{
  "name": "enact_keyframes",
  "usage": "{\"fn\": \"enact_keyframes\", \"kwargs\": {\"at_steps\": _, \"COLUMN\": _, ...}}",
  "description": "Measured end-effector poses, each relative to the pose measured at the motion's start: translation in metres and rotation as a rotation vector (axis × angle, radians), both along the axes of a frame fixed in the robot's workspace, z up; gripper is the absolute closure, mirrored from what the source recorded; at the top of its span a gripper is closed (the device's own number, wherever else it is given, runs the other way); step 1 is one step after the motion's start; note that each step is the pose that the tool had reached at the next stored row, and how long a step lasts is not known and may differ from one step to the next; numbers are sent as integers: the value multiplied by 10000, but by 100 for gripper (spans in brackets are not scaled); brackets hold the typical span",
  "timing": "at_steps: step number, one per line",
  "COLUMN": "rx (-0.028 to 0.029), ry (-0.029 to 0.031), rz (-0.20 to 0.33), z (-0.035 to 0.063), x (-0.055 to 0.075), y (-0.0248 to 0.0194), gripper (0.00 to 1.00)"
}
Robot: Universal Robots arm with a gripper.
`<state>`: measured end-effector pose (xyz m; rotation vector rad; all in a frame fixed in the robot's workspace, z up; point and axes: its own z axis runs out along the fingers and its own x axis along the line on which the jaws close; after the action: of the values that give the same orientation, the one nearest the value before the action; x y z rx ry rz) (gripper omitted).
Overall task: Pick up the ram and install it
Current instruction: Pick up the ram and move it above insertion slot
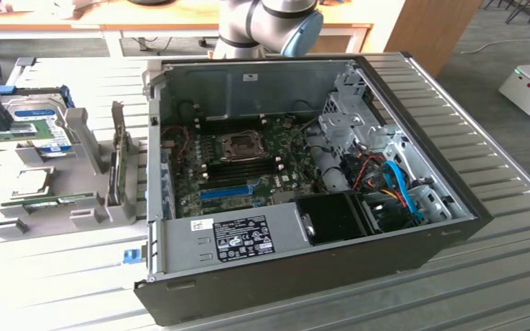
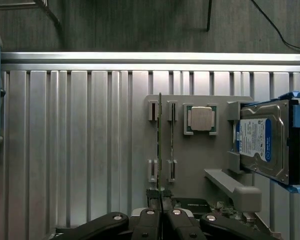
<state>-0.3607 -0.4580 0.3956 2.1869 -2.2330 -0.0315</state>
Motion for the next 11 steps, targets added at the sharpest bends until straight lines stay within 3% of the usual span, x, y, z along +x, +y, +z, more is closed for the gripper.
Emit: {"fn": "enact_keyframes", "kwargs": {"at_steps": 11, "rx": 1, "ry": 1, "rz": 0, "z": 0, "x": 268, "y": 0, "gripper": 88}}
